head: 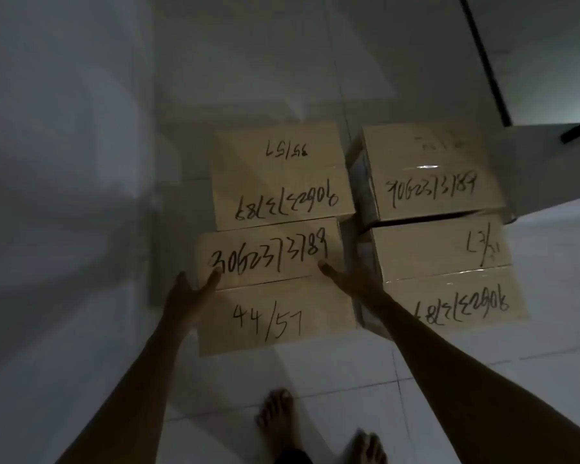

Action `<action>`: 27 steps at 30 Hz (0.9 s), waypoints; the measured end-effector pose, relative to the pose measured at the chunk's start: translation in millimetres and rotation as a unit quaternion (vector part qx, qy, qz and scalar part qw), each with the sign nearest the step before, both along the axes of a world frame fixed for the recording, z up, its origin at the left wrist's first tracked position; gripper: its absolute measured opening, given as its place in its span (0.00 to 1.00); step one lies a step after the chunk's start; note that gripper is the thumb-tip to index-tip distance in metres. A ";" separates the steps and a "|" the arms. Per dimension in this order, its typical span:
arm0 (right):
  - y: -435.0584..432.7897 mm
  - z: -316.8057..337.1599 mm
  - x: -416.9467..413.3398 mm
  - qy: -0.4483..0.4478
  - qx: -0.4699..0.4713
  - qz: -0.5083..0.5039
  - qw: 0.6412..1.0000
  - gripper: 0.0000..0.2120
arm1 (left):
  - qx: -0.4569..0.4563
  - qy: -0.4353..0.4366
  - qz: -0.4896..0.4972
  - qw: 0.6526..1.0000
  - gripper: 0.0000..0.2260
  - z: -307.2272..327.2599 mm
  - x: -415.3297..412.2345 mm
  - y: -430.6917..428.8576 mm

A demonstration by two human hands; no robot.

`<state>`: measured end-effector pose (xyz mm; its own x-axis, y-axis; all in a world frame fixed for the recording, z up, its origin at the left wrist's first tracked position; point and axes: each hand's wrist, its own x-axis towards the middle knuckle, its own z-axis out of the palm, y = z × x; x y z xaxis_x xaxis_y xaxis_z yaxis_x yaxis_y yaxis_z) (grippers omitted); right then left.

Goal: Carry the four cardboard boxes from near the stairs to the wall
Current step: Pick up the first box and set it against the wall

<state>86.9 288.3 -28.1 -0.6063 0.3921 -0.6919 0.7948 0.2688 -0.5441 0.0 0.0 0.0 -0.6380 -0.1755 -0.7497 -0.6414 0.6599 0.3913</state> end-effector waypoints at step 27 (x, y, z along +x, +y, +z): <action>-14.2 452.3 3.8 -0.030 -0.154 0.001 0.988 0.43 | 0.100 0.046 0.173 0.979 0.37 424.6 92.5 -29.4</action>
<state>90.7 274.1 424.2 -0.5618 0.1565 -0.8123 0.8273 0.1004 -0.5528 92.5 -29.4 424.6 -0.6327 -0.2489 -0.7333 -0.7690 0.3142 0.5567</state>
